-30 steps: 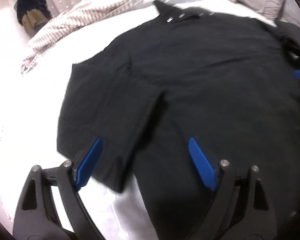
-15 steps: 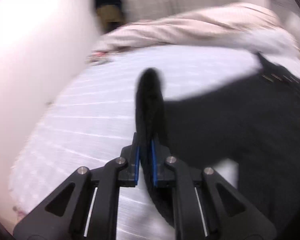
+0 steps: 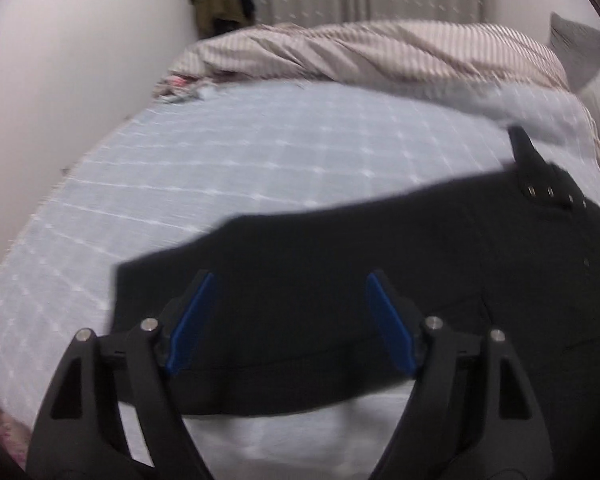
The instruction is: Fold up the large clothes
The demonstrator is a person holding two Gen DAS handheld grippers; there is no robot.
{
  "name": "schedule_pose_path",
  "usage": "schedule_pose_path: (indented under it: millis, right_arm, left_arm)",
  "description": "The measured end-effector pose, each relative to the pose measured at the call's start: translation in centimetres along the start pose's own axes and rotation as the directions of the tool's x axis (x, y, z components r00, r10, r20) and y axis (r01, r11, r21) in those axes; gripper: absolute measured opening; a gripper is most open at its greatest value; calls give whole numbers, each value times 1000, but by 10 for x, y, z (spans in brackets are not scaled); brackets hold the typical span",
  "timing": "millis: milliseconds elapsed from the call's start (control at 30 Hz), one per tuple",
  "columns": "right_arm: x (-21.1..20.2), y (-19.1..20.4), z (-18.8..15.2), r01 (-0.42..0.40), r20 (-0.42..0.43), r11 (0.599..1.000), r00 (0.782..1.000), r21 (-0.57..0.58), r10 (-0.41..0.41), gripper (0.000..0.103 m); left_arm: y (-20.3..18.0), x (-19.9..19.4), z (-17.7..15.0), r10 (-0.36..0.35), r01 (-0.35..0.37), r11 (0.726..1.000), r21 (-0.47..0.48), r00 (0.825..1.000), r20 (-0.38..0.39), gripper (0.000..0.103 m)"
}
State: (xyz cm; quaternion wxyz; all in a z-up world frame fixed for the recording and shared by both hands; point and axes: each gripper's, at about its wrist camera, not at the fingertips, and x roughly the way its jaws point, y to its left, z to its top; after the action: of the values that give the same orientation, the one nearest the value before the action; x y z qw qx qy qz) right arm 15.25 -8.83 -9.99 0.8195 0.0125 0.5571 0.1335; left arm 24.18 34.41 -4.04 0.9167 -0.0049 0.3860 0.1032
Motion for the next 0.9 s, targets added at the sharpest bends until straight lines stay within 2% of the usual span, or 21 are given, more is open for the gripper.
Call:
schedule_pose_path:
  millis: [67,100,167,233,267,300,367,400,433,500,533,600,700,833,900]
  right_arm:
    - [-2,1,-1,-12,45,1000,999,-13,13,74]
    - [-3,0,-2,-10,70,1000,998,-16,11,74]
    - [-3,-2,-3,8,107,1000,994,-22,-6,74]
    - [1,-6,-3,37,127,999,991,-23,-34,74]
    - [3,-8,-4,49,132,999,990,-24,-46,74]
    - [5,-9,-5,57,137,998,989,-27,-53,74]
    - [7,-11,-6,67,158,997,986,-37,-60,75]
    - [8,-11,-6,74,170,996,983,-44,-66,77]
    - [9,-10,-7,82,179,995,981,-49,-72,78]
    - [10,-8,-8,98,187,994,979,-58,-85,80]
    - [10,-7,-8,103,188,993,978,-62,-90,80]
    - [9,-5,-8,111,187,992,978,-67,-96,81]
    - [7,-5,-5,120,182,991,977,-58,-108,81]
    - [-6,-6,-8,140,197,989,972,-38,-130,81]
    - [-14,-10,-9,183,203,983,963,-24,-175,81]
  left_arm:
    - [-18,25,-7,-38,38,999,-10,999,-31,78]
    - [-22,37,-10,-33,33,999,-20,999,-42,78]
    - [-18,51,-21,15,-17,1000,-24,998,-62,78]
    - [9,67,-30,87,-90,995,-41,994,-72,82]
    - [33,70,-35,131,-137,988,-75,988,-84,90]
    - [60,73,-39,150,-163,977,-134,983,-103,96]
    - [109,69,-46,179,-205,951,-232,976,-128,96]
    - [134,65,-51,232,-262,933,-247,962,-141,96]
    - [159,63,-57,315,-350,905,-243,933,-172,98]
    - [198,54,-67,350,-399,870,-291,914,-207,99]
    - [215,46,-69,351,-412,851,-326,907,-232,99]
    - [227,31,-70,322,-396,834,-384,915,-243,98]
    - [208,6,-61,272,-325,854,-405,945,-184,98]
    - [140,-19,-34,160,-194,927,-321,979,-128,98]
    - [98,-32,-27,64,-97,959,-268,990,-129,98]
